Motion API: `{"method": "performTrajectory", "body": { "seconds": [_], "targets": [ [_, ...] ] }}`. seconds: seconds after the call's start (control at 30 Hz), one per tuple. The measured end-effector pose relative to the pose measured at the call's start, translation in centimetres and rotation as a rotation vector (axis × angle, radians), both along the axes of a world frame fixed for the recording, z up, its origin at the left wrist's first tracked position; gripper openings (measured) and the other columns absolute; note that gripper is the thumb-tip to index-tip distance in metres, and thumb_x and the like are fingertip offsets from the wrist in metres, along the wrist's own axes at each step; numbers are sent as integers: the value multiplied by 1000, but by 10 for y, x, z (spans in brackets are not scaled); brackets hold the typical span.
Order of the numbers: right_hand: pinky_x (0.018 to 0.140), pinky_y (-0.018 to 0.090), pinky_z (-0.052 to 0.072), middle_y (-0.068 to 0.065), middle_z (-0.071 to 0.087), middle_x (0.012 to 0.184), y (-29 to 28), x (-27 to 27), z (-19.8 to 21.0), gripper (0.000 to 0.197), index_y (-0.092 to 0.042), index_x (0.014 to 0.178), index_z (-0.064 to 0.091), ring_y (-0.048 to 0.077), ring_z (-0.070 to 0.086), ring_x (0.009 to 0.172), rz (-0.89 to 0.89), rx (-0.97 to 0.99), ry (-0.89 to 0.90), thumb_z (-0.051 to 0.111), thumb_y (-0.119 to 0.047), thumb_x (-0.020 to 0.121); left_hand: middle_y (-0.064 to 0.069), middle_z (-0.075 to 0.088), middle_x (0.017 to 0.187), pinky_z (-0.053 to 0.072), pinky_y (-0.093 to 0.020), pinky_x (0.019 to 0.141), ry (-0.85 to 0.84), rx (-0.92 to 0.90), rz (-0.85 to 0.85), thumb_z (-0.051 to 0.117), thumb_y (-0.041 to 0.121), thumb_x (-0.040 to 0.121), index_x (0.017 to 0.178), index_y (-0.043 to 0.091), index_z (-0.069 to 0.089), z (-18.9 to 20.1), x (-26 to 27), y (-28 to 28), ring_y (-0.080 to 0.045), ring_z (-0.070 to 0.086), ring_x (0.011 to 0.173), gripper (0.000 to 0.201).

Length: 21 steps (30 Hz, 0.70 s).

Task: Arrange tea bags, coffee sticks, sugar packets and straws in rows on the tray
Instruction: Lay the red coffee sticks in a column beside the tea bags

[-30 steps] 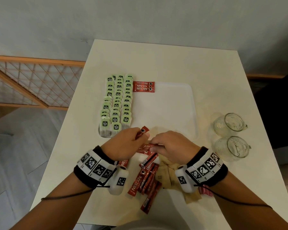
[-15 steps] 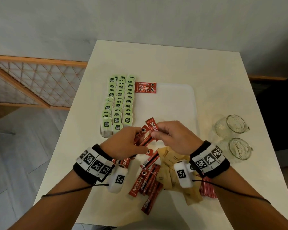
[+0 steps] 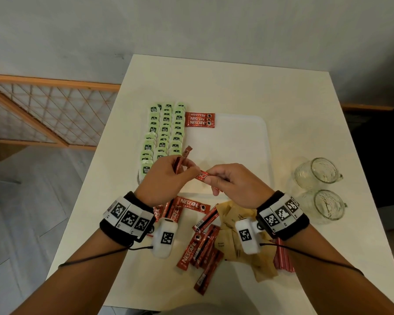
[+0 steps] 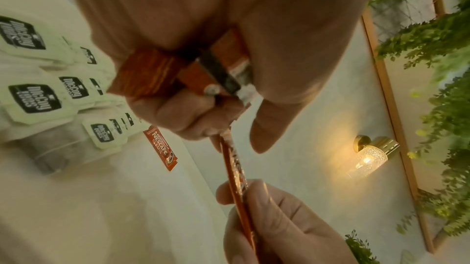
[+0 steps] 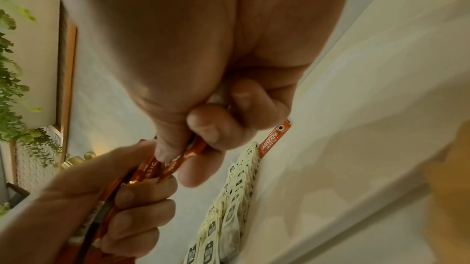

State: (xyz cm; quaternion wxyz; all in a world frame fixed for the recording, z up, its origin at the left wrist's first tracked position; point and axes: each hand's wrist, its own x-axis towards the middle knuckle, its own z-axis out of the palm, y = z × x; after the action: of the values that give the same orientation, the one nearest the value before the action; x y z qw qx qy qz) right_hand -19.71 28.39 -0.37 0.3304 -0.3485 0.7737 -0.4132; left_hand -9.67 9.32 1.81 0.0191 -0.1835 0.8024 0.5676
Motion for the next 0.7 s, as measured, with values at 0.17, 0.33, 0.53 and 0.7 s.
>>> {"method": "performTrajectory", "body": {
  "seconds": [0.17, 0.33, 0.53, 0.7],
  "targets": [
    [56, 27, 44, 5, 70, 81, -2, -5, -5, 14, -22, 108, 74, 10, 49, 57, -153, -112, -75, 65, -27, 98, 3, 47, 51, 36, -32, 50, 28, -56, 69, 67, 27, 94, 73, 23, 66, -2, -4, -4, -17, 41, 48, 22],
    [54, 17, 43, 10, 69, 83, -1, -11, -16, 12, -16, 105, 75, 11, 53, 57, -367, -224, -209, 68, -11, 96, -9, 55, 63, 43, -24, 48, 38, -45, 155, 66, 25, 95, 85, 9, 68, -3, -9, -10, -20, 50, 54, 19],
    [48, 19, 38, 6, 71, 85, -8, -22, -22, 13, -18, 98, 75, 9, 51, 57, -520, -239, -253, 64, -11, 98, -11, 48, 66, 44, -32, 53, 17, 24, 198, 61, 32, 98, 90, -2, 62, -7, -15, -11, -22, 48, 55, 34],
    [51, 11, 42, -2, 72, 84, -26, -59, -21, 13, -10, 101, 74, 1, 53, 53, -625, -179, -108, 62, -12, 99, -3, 50, 64, 42, -31, 53, -92, 147, 275, 57, 27, 97, 98, 4, 59, -10, -21, -18, -20, 52, 55, 23]
  ]
}}
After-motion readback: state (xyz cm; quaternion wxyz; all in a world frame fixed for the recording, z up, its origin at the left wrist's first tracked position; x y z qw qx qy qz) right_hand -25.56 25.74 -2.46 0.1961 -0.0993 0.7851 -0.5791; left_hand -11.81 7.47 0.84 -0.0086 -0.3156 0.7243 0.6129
